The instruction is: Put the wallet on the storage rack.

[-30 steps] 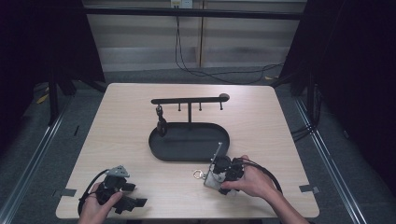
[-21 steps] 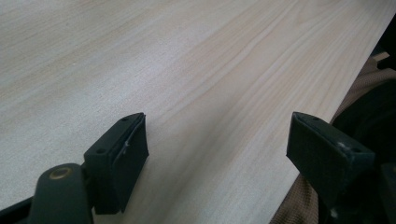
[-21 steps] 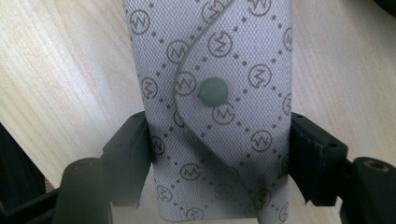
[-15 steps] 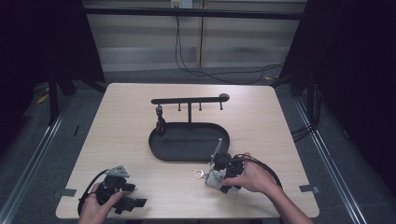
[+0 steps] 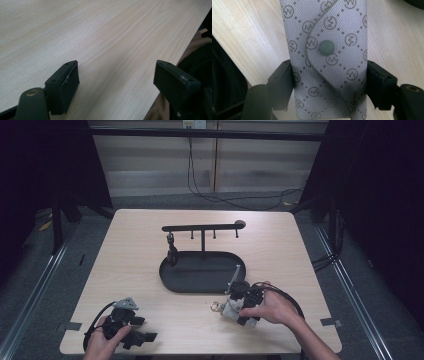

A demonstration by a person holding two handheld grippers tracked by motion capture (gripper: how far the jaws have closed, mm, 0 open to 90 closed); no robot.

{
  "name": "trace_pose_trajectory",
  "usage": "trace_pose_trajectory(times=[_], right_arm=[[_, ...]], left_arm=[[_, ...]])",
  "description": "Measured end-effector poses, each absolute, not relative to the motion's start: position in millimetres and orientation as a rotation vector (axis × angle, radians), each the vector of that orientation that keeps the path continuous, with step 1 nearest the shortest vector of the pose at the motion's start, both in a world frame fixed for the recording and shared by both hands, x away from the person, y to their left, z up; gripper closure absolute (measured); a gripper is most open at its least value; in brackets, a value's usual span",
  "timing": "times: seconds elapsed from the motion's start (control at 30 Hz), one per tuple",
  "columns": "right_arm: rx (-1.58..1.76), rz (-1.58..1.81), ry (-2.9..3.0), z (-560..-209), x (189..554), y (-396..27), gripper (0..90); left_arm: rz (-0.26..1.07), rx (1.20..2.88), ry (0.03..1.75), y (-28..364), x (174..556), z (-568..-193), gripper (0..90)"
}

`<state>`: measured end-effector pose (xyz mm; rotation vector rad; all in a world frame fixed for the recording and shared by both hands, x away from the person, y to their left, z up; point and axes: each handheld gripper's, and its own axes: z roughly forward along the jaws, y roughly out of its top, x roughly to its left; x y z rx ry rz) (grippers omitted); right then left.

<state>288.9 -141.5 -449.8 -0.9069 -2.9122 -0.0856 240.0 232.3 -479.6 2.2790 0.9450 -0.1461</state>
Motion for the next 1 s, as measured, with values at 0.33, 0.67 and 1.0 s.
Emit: trace_pose_trajectory(times=[0.33,0.67,1.0], right_arm=[[-0.916,-0.106,-2.924,-434.1,291.6,-140.9,30.7],[-0.889,-0.128,-2.947,-415.2,297.4,-136.0,30.8],[-0.897,-0.174,-2.981,-395.9,309.1,-132.2,30.9]], left_arm=[[-0.149,2.281,0.944,232.4,240.4,-479.4,20.4],[-0.152,2.280,0.946,231.8,241.1,-479.7,20.3],[-0.158,2.280,0.944,231.7,241.4,-479.9,20.4]])
